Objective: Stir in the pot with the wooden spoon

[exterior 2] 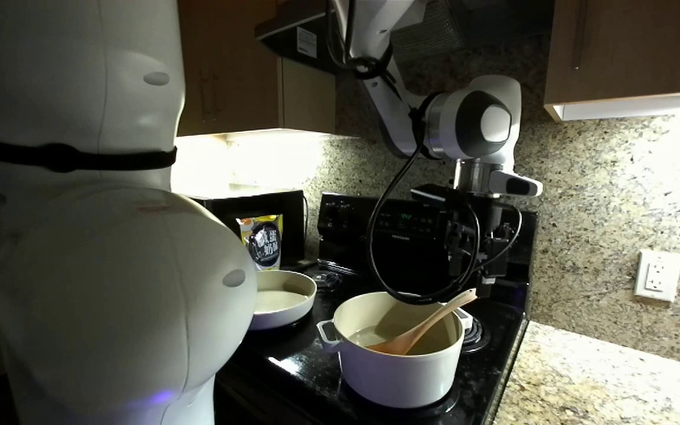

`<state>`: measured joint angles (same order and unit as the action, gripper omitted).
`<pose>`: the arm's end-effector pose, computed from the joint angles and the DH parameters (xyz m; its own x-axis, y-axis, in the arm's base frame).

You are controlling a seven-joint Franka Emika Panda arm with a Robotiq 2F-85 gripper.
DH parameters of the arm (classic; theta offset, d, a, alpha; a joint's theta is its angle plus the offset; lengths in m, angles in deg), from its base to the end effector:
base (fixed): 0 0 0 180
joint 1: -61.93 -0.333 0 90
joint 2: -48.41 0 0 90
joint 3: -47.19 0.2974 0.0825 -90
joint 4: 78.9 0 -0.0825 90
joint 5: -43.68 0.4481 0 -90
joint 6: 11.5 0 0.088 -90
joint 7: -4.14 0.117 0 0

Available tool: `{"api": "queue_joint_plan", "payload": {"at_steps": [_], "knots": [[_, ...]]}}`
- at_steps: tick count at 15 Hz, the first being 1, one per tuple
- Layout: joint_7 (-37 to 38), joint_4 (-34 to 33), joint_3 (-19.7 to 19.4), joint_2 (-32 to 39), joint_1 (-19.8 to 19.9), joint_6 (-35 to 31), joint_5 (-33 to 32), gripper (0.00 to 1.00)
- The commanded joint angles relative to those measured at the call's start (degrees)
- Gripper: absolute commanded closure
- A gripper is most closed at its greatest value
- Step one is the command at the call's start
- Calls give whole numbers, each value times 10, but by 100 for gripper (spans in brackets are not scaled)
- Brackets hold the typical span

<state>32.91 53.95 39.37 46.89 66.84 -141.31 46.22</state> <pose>0.5373 -0.1196 0.2791 0.7292 -0.6830 -0.0417 -0.6840 -0.7292 -0.0192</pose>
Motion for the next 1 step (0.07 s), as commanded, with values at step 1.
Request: {"api": "queue_joint_plan", "payload": {"at_steps": [1], "knots": [[0,-1,7,1,7,1,0,0]]}}
